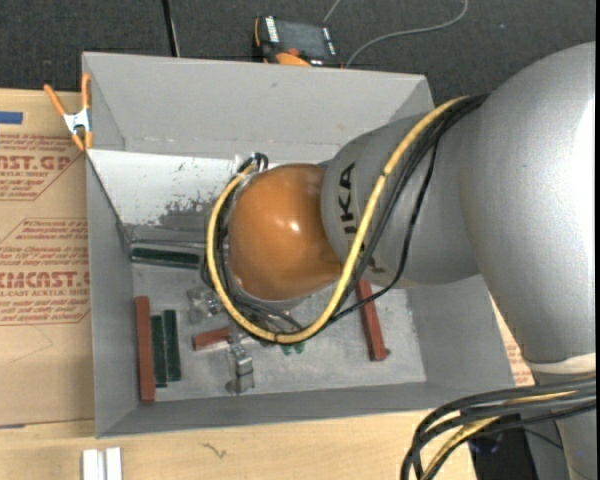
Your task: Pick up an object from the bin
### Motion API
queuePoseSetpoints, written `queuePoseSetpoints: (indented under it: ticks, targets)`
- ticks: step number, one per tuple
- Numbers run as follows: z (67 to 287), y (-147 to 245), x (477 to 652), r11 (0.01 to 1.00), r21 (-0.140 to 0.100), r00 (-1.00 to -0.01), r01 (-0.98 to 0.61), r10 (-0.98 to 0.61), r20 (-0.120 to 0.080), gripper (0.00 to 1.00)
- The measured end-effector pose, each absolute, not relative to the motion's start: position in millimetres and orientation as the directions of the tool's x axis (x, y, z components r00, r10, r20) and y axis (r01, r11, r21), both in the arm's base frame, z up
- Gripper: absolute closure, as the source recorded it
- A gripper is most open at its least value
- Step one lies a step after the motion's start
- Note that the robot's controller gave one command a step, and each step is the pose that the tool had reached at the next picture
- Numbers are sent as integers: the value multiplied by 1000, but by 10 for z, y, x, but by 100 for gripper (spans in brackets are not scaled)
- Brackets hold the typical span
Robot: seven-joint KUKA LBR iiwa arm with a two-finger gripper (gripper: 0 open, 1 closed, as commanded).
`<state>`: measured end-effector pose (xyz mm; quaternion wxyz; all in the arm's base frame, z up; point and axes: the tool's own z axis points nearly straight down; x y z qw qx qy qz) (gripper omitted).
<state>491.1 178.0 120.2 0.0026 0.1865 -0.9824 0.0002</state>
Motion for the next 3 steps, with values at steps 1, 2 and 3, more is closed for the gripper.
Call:
queuePoseSetpoints:
  ticks: [1,2,3]
  targets:
    - [665,1461,5114,925,0,-925,-380,-380,4,0]
    - [694,1488,5118,924,2,-924,-382,-382,0,100]
    - [2278,836,5591,894,-5,-894,-449,-449,-11,100]
